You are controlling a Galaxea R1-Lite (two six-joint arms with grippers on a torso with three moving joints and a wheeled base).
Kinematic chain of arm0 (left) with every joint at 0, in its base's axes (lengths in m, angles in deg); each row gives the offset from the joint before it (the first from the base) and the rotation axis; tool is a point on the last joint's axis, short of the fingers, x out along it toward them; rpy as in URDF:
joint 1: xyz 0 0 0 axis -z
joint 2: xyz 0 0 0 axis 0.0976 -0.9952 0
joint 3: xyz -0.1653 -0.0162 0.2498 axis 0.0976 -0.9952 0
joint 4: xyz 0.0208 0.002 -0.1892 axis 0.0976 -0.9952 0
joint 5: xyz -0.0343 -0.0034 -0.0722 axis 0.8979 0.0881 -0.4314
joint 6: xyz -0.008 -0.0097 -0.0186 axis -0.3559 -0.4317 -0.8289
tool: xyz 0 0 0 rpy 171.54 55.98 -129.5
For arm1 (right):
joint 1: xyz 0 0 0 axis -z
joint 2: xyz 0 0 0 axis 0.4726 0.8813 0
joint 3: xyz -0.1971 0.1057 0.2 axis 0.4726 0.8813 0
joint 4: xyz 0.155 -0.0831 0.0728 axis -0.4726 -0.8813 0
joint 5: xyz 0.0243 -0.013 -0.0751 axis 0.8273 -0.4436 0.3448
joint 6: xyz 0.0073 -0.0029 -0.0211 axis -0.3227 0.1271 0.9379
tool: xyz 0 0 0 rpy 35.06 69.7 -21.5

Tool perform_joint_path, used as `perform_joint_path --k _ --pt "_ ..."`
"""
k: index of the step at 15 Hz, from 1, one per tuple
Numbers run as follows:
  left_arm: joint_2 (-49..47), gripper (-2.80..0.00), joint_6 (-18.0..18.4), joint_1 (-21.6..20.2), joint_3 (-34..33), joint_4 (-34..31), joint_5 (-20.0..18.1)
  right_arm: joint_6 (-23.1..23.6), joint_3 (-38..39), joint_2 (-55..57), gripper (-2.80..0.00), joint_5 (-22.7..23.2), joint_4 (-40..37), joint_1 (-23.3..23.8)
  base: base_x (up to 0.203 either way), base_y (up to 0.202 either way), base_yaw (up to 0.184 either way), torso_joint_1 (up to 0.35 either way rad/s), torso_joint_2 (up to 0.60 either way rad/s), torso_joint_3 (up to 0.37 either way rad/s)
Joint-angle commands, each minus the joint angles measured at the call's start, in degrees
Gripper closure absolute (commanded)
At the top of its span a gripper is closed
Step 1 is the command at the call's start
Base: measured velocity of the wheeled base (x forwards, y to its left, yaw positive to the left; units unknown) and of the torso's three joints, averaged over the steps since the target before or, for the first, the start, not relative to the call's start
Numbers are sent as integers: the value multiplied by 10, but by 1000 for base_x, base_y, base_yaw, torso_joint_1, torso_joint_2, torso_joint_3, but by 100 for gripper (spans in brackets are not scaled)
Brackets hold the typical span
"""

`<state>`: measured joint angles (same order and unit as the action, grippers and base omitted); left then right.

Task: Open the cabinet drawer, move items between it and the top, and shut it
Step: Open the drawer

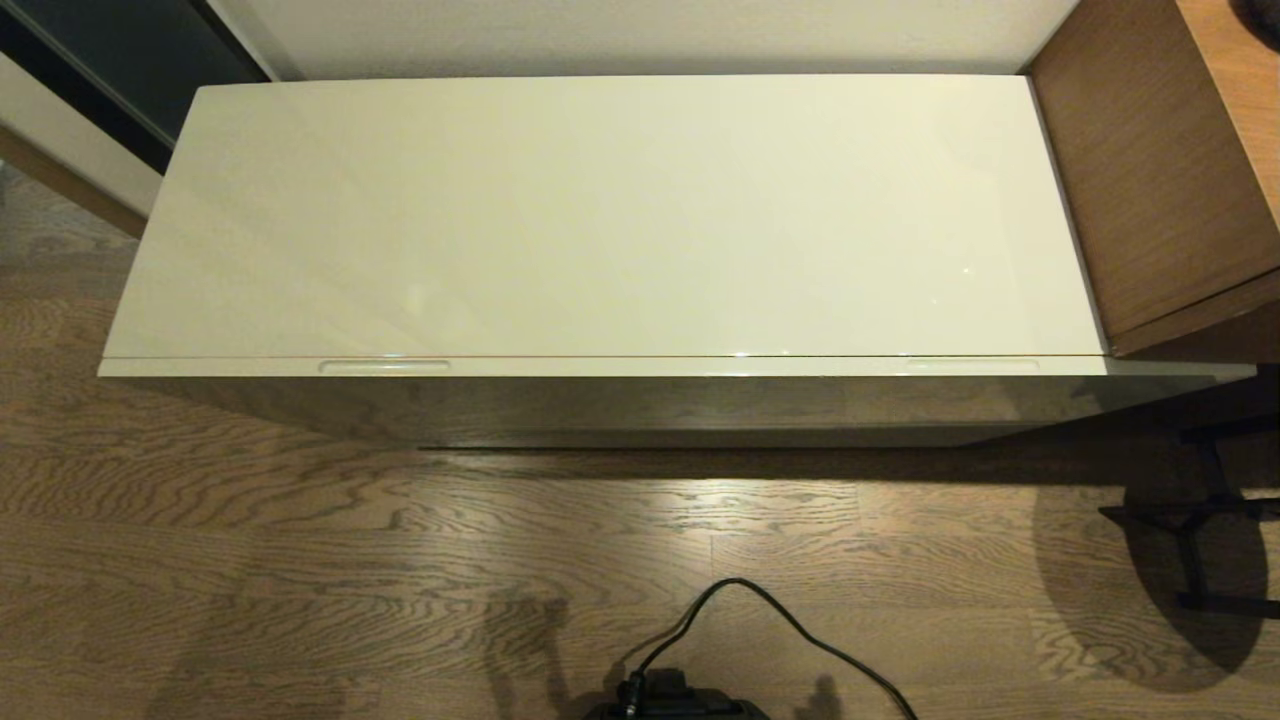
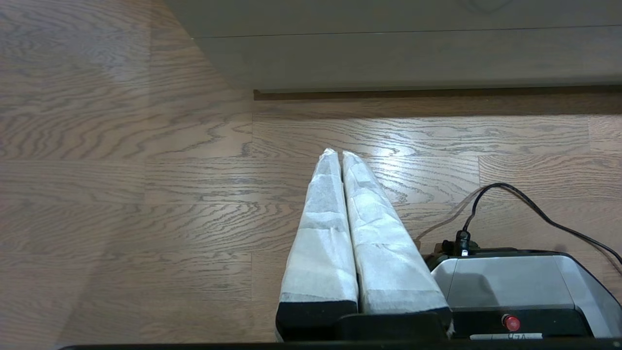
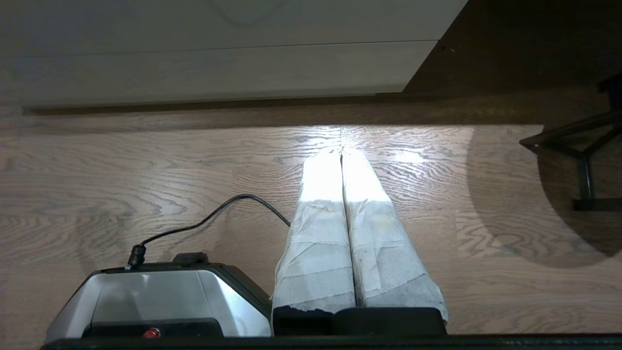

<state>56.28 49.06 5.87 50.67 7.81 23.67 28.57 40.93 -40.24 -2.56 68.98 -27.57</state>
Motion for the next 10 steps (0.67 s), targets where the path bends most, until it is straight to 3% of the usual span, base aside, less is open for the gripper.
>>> perform_joint_path --k 1,8,10 --pt "0 0 0 0 0 -1 0 7 1 0 0 2 -1 0 0 0 0 0 0 0" --pt "0 0 7 0 1 -2 2 0 -2 0 0 -1 -5 0 0 0 0 0 0 0" --pt "0 0 58 0 0 -2 -5 6 -24 0 0 2 -23 0 0 0 0 0 0 0"
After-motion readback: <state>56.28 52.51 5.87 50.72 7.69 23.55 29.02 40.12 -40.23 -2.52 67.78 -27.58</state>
